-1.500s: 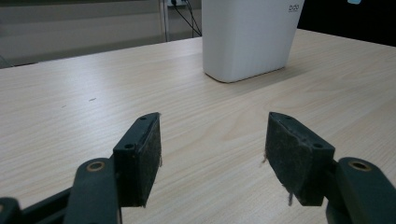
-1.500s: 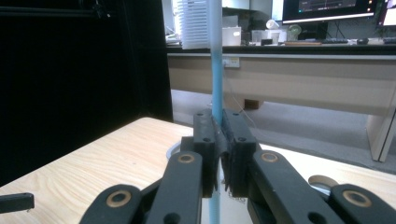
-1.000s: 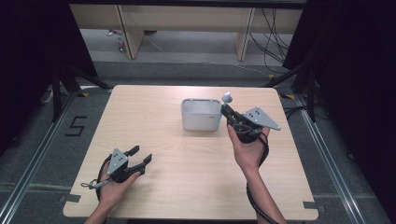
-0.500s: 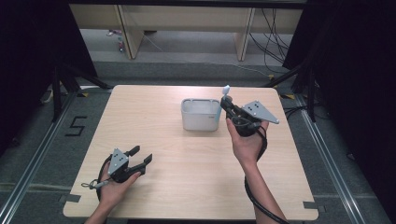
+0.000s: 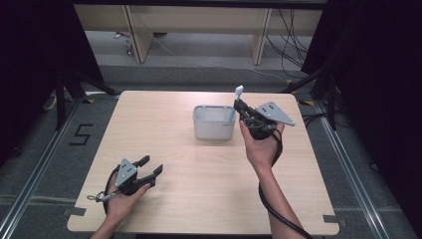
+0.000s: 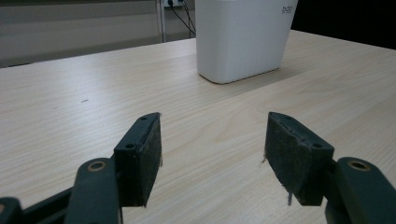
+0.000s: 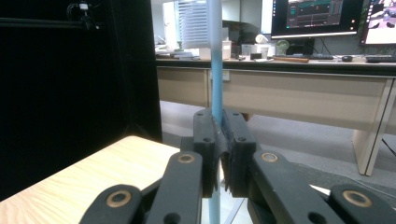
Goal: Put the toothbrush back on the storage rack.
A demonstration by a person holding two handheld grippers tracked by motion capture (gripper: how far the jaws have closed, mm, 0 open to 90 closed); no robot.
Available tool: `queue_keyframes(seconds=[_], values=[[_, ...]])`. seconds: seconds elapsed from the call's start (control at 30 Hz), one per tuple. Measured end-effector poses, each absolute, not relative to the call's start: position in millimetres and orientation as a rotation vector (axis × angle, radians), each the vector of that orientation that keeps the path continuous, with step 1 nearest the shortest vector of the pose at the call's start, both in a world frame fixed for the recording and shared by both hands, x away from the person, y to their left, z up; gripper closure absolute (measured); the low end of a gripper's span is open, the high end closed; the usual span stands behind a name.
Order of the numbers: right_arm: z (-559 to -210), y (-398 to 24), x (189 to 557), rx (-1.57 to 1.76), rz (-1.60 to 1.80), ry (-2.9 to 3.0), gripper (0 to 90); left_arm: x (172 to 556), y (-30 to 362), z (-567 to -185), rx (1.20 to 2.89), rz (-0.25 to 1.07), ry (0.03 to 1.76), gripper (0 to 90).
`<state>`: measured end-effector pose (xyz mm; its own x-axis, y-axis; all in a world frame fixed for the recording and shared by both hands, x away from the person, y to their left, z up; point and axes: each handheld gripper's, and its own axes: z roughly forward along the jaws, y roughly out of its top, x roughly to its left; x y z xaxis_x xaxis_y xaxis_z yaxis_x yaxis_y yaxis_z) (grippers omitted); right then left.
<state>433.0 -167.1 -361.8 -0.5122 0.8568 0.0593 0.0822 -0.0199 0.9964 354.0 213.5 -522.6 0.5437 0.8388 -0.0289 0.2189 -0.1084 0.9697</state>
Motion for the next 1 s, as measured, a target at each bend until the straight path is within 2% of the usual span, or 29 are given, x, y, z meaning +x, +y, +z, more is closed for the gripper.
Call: queue_keyframes(seconds=[1.0], values=[[-352.3, -169.3, 457.8, 1.016, 1.568, 1.596, 85.6, 354.5, 211.4, -523.3, 1.621, 0.667, 0.905, 36.3]])
